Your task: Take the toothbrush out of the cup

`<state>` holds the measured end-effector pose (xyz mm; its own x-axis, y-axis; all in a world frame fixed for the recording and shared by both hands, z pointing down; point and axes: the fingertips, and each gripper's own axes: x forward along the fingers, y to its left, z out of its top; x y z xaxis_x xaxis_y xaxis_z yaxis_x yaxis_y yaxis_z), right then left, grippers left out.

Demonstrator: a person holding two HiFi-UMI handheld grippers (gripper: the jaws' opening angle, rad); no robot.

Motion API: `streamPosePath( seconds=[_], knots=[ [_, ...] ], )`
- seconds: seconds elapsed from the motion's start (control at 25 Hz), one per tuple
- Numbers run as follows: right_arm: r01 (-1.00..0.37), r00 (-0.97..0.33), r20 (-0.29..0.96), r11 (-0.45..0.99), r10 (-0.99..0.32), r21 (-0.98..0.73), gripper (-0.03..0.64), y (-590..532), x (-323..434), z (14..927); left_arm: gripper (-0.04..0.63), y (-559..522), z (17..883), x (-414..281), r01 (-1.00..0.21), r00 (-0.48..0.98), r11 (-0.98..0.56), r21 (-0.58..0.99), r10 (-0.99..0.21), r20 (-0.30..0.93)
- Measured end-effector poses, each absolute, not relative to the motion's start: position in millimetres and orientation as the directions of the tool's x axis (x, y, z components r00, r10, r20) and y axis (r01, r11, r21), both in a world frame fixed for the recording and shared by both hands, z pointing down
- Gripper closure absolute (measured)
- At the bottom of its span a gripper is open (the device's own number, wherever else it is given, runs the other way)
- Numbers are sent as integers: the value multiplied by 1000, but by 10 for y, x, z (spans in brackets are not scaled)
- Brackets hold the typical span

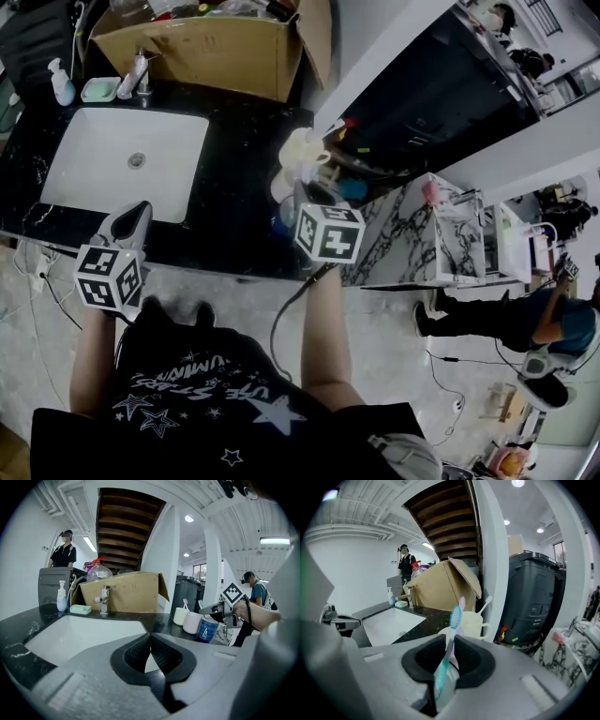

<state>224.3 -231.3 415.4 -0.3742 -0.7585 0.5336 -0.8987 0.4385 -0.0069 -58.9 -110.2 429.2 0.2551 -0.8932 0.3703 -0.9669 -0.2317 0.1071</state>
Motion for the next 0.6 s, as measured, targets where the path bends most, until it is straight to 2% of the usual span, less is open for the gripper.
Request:
streamPosePath(
  seconds=[0.16,0.6],
  knots=[
    [-905,-370,518,425,-772,-13,583,-2273,2229,4105,586,-1109,4317,-645,-962,272,-246,116,-887,374],
    [-934,-325,427,358,-844,-3,588,-2217,2151,3646,586,-1415,4222,-747,-924,381,-362,123,-855,351]
  ],
)
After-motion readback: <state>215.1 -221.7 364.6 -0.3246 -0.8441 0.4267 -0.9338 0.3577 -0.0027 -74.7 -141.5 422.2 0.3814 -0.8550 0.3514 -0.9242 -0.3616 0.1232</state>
